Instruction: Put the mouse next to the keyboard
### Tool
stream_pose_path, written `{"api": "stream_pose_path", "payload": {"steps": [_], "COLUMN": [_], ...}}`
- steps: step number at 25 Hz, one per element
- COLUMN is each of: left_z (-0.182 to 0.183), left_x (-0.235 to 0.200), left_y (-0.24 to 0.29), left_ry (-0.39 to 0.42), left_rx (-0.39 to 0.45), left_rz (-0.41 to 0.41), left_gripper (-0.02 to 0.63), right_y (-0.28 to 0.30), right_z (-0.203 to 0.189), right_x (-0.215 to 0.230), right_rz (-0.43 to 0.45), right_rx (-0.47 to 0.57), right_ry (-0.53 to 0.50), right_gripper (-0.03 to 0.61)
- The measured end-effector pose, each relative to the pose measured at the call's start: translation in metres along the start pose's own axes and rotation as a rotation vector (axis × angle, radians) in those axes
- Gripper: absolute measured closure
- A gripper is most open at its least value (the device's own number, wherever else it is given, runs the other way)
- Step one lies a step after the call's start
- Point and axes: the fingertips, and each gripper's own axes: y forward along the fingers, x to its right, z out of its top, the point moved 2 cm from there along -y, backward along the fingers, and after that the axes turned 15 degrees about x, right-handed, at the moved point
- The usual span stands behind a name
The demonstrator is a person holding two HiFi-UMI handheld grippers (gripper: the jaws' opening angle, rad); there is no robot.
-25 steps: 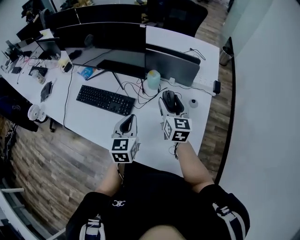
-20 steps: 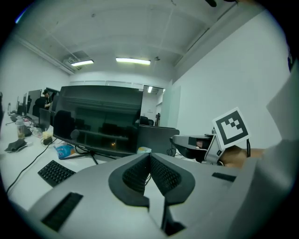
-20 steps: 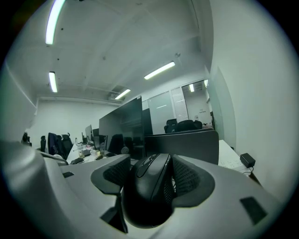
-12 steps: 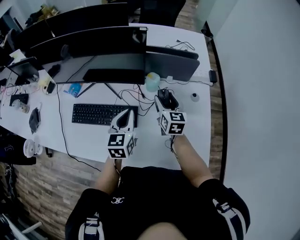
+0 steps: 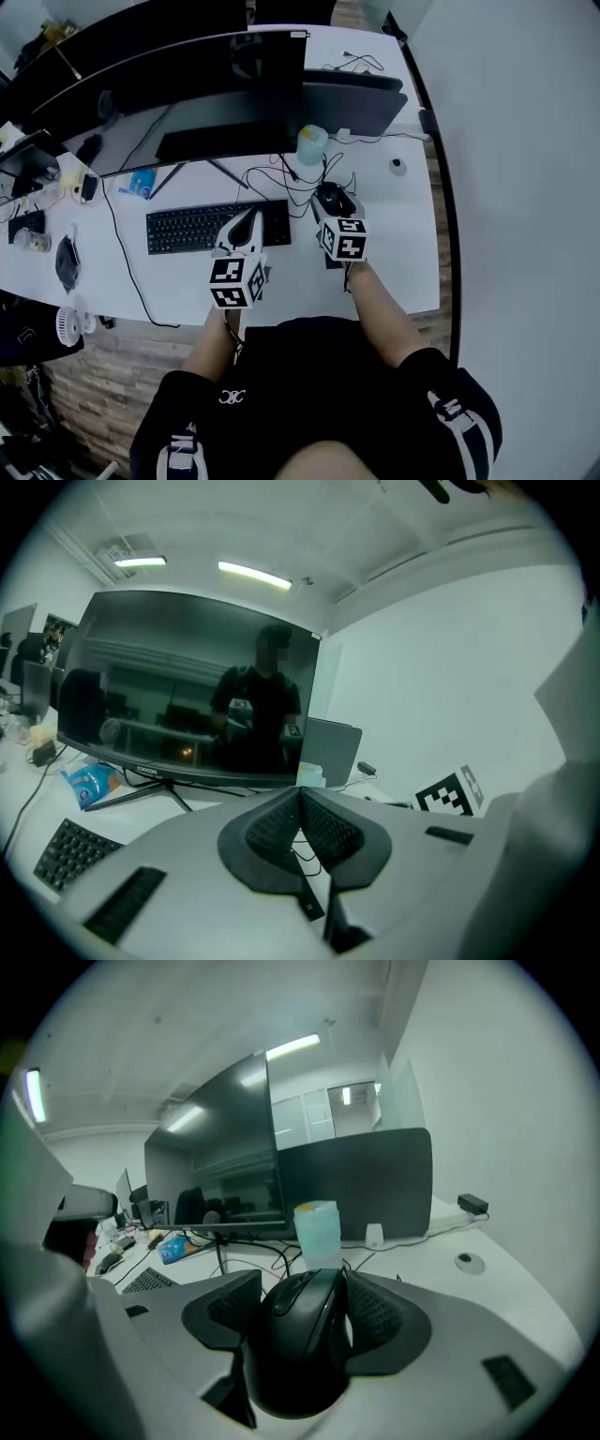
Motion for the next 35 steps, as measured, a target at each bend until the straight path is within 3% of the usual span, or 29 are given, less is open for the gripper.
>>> {"api": "stream_pose_path", "payload": {"steps": [10,18,20,25,28,31,35], "left_z": [-0.008,-0.012,-0.011,-0.010,-0.002,0.007,0.019], "left_x": [0.001,-0.003,-0.001,0.000,0.003,0.009,0.017], "left_y": [0.006,0.008,0.005,0.003,0.003,0.000,-0.004], "left_ry": [0.013,0.015,0.018,0.034,0.045,0.059,0.082], "left_rx": [-0.044,-0.049,-0.047,-0.038,-0.019,-0.002,0.023], "left_rz": [-0.095,-0.104,-0.105,-0.103,-0.100,-0.101,-0.113], "left_gripper": [0.600,0.600,0.600,0.601,0.601,0.601,0.601], "right_y": [0.000,0.008,0.006,-0.007,-0.026,-0.051,-0.080], "right_z": [-0.080,-0.112,-0.112,-0.064,-0.010,0.048,0.103], "right_x": [0.006,0.007,0.008,0.011,0.003,-0.002,-0.016], "right_rz": [-0.088,-0.106,-0.120,-0.159,-0.145,-0.171,-0.178], "right_rx": [-0.179,-0.341,-0.336,-0.132,0.049,0.230,0.374], "right_ry": [0.048,-0.081,-0.091,-0.037,-0.010,-0.070,-0.151], "right_gripper": [0.278,0.278,0.271,0.246,0.361,0.544,0.565]}}
